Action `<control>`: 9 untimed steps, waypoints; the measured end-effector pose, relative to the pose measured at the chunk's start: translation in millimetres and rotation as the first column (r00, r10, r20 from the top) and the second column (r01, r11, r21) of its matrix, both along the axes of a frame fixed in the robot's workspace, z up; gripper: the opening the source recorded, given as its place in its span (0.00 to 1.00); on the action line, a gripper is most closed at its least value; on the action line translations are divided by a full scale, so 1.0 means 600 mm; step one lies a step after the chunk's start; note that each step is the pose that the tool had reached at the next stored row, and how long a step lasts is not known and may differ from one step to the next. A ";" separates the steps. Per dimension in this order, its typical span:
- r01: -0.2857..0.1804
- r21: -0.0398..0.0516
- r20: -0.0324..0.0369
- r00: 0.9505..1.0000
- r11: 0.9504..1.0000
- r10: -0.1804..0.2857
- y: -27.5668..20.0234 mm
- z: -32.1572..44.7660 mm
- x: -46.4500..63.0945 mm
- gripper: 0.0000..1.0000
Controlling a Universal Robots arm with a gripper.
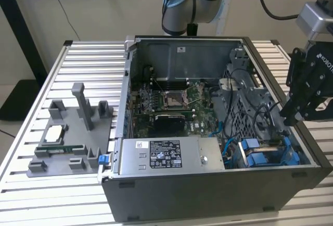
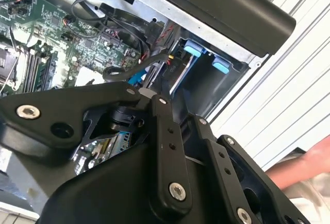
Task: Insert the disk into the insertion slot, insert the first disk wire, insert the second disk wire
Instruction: 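Insert the second disk wire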
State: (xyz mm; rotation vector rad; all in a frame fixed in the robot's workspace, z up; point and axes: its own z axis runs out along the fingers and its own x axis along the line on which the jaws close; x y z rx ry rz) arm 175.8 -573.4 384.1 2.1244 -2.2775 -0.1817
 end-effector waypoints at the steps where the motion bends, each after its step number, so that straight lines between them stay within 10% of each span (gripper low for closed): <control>1: 0.000 0.000 0.000 1.000 1.000 0.000 0.0001 0.000 0.000 1.00; 9: 0.000 0.000 0.000 1.000 1.000 0.000 0.0000 0.000 0.008 1.00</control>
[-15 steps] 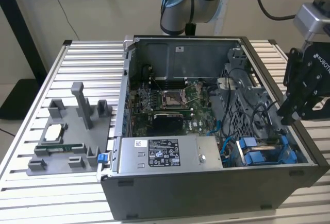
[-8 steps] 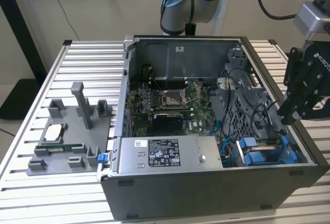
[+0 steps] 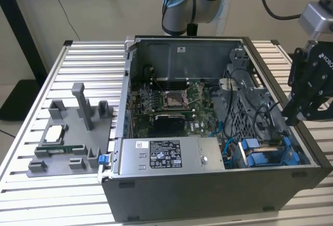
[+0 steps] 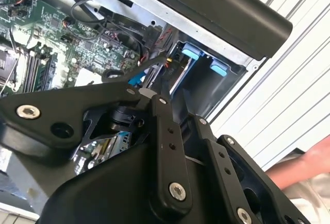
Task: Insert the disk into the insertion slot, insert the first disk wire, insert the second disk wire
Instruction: 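Insert the second disk wire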
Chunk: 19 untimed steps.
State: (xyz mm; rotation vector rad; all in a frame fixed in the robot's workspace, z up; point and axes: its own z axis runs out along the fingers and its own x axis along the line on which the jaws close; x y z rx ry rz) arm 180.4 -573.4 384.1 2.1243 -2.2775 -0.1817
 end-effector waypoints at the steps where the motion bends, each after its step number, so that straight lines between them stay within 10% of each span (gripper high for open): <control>1: 0.000 0.000 0.000 1.000 1.000 0.000 0.0001 0.000 0.001 1.00; 19: 0.000 0.000 0.000 1.000 1.000 0.000 0.0001 0.000 0.021 1.00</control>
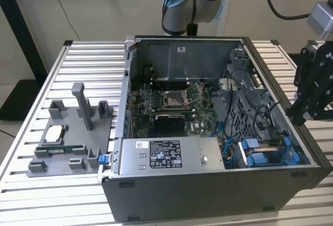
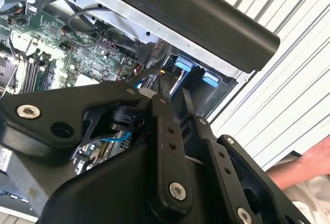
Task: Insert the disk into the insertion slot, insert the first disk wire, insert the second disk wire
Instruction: 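Insert the second disk wire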
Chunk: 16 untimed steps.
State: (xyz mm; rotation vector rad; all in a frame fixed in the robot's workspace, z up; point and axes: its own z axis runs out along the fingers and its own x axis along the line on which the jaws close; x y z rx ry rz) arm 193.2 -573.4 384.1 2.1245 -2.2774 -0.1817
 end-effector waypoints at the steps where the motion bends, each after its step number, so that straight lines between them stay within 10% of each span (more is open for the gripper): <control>1: 0.000 0.000 0.000 1.000 1.000 0.000 0.0000 0.000 0.000 1.00; 11: 0.000 0.000 0.001 1.000 1.000 0.000 0.0038 0.000 0.000 1.00; 16: 0.000 0.001 0.013 1.000 1.000 0.000 0.0183 0.000 0.000 1.00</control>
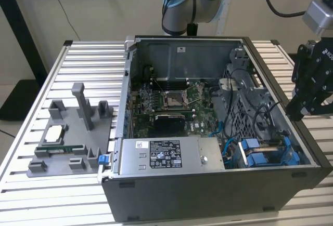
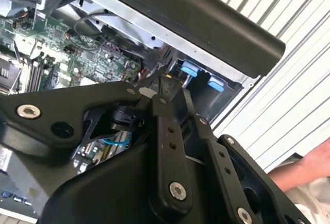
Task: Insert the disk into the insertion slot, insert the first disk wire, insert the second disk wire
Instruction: 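Insert the second disk wire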
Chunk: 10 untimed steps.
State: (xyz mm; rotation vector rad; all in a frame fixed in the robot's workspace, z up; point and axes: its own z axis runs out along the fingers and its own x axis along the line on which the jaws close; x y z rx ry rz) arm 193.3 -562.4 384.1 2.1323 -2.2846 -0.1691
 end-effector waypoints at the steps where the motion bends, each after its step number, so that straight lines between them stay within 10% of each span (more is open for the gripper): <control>1: 0.000 0.000 0.006 1.000 1.000 0.000 0.0036 0.000 0.000 1.00; 4: 0.000 0.000 0.041 0.999 1.000 0.000 0.0160 0.000 0.000 1.00; 8: 0.000 -0.001 0.104 0.995 1.000 0.000 0.0330 0.000 -0.001 1.00; 10: 0.000 -0.001 0.112 0.994 1.000 0.000 0.0346 0.000 -0.001 1.00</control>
